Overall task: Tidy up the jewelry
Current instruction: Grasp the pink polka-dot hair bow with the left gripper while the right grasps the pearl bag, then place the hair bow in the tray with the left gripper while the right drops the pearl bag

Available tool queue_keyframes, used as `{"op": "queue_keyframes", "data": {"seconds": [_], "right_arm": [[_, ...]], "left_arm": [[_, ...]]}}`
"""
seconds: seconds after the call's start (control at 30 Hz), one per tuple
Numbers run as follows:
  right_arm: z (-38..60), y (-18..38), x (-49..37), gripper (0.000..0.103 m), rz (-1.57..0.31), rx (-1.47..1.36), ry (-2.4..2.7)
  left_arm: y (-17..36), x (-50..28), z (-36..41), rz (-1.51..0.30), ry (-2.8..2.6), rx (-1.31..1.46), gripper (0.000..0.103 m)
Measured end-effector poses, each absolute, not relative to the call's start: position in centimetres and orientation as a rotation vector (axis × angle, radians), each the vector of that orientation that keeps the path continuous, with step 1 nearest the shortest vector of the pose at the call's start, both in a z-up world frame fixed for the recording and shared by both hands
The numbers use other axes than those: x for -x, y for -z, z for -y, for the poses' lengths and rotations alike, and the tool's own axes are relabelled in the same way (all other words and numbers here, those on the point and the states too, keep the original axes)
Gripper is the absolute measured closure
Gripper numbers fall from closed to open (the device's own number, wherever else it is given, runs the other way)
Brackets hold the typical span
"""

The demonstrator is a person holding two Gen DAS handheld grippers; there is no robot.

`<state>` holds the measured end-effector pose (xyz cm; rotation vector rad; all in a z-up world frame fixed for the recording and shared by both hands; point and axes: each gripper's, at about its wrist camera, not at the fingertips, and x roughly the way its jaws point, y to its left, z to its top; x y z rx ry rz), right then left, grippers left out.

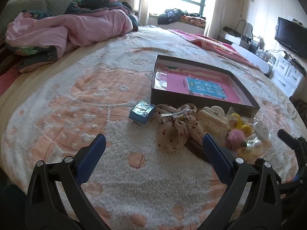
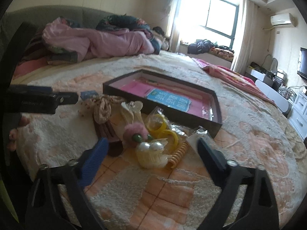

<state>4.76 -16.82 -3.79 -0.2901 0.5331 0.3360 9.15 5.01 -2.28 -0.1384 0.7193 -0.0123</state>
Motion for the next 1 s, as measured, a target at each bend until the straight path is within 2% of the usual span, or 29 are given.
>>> {"op": "queue_keyframes", "data": {"seconds": [0.17, 0.33, 0.53, 0.7, 0.77, 0.97, 1.0], "right_arm": [[16.0, 5.4, -6.1, 0.041, -0.611, 0.329, -0.359], [15.4, 6.4, -7.1, 0.06, -0.632, 0.379, -0.327], [16.2, 6.2, -7.7, 0.061, -0.637, 0.35, -0.345], [17.7, 5.2, -7.4, 0.061, -0.63, 0.27, -0.365], [18.3, 4.7, -7.2, 0.061, -0.626, 0.24, -0.369], [19.7, 3.1, -7.4, 0.061, -0.605, 0.182, -0.356], [20.0, 2.9, -7.5, 0.061, -0.601, 0.172, -0.352]], "left_arm": [[3.0, -10.7, -4.6, -0.766, 0.037, 0.149, 0.012], [3.5, -12.2, -3.9, -0.799, 0.08, 0.167, 0.024], [3.9, -13.8, -2.7, -0.823, 0.124, 0.18, 0.043], [4.2, -14.7, -1.3, -0.854, 0.124, 0.138, 0.071], [4.1, -14.8, -0.8, -0.857, 0.114, 0.112, 0.079], [2.4, -14.5, -0.6, -0.817, 0.141, 0.092, 0.089], [2.0, -14.4, -0.5, -0.805, 0.155, 0.095, 0.095]]}}
